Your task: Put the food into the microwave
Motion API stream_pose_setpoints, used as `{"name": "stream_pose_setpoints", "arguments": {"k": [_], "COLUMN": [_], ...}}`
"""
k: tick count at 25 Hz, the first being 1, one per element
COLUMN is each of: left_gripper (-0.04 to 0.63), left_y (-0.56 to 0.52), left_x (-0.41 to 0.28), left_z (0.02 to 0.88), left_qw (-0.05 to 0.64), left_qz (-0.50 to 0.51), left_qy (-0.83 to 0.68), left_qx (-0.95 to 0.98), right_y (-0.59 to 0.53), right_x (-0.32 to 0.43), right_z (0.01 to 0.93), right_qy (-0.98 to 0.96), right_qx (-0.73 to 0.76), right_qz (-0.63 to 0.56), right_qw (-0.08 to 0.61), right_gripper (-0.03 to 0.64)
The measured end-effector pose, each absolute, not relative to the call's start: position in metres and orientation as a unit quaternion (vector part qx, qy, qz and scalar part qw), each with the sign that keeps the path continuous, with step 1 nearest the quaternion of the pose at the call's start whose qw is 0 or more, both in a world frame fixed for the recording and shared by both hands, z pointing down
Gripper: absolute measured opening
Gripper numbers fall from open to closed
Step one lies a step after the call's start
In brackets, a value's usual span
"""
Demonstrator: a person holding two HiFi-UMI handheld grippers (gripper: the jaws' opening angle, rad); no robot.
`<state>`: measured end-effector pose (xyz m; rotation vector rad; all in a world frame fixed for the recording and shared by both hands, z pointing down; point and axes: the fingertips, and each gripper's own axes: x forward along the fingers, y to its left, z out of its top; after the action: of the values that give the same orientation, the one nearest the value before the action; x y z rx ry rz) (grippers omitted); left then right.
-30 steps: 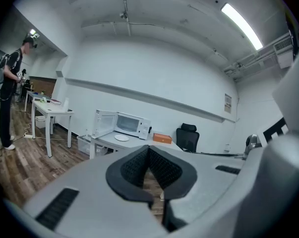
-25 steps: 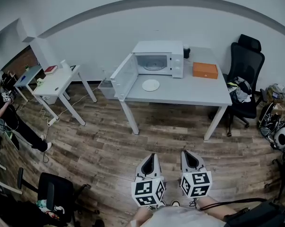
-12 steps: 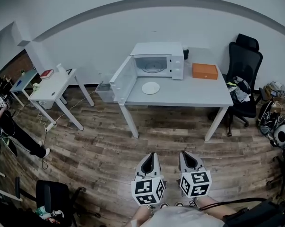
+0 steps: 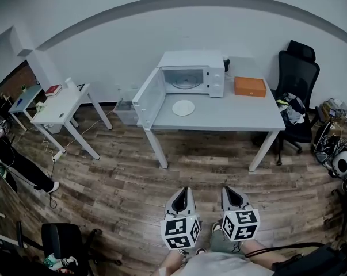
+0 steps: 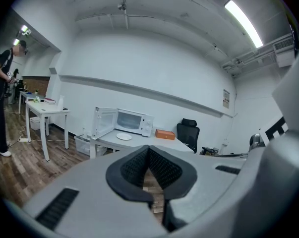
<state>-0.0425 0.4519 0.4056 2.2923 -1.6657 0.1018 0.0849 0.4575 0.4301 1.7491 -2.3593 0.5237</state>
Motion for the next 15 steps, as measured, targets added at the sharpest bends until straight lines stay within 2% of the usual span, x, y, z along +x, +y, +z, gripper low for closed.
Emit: {"name": "stream_pose_setpoints", "arguments": {"k": [15], "left_gripper": [0.002], "left_y": [0.373], "left_x": [-0.037], "left_z": [0.412], "left_qw": [0.150], "left_qz": [0.046], "left_qy": [-0.600], "left_qx": [0.785], "right_y": [0.369], "right_x": [0.083], "right_z": [0.426], "right_qy": [-0.809], "right_qx": [0.560], "right_qz": [0.161], "right_qw": [0.080], "right_gripper": [0.017]}}
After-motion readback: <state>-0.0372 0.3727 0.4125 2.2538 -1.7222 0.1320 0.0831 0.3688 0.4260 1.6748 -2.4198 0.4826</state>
